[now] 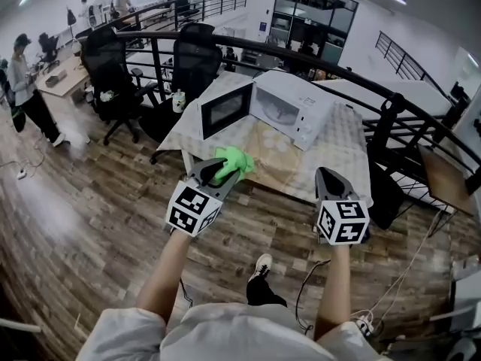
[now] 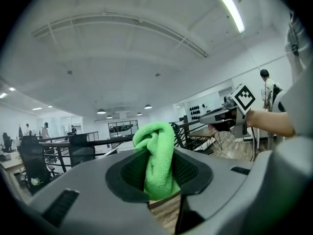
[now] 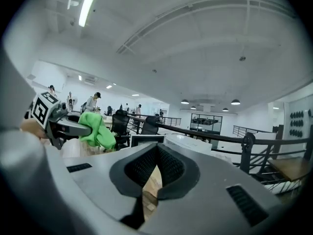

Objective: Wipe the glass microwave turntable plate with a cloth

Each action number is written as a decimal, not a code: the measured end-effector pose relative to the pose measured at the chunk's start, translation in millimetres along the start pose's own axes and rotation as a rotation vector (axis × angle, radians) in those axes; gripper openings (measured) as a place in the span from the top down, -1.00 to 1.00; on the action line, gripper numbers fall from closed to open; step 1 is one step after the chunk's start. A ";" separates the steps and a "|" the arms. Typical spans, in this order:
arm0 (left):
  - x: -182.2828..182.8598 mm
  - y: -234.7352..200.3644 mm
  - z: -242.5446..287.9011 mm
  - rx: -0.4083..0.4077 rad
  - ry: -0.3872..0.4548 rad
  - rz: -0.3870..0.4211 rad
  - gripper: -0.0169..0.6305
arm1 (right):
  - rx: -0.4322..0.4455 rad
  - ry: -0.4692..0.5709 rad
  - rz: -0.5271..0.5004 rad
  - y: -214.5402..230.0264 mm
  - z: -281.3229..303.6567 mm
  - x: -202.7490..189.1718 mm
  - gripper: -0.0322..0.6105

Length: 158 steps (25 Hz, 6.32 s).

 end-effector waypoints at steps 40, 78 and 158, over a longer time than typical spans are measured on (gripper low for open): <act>-114.6 -333.7 417.4 -0.115 -0.164 -0.187 0.56 | -0.067 -0.162 0.025 116.0 450.9 -44.8 0.86; -264.4 -238.0 634.9 -0.476 -0.401 -0.162 0.55 | -0.234 -0.258 0.143 111.6 469.7 -162.1 0.86; -282.8 -281.9 617.6 -0.454 -0.484 -0.155 0.56 | -0.169 -0.241 0.132 98.2 484.4 -126.0 0.86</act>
Point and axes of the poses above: the fingertips, and each gripper's own axes: z forward along the fingers, y to its right, x out of its top, the point moved 2 cm from there along -z, backward along the fingers, and after that the axes turned 10 degrees about -x, right-handed, at the moved point
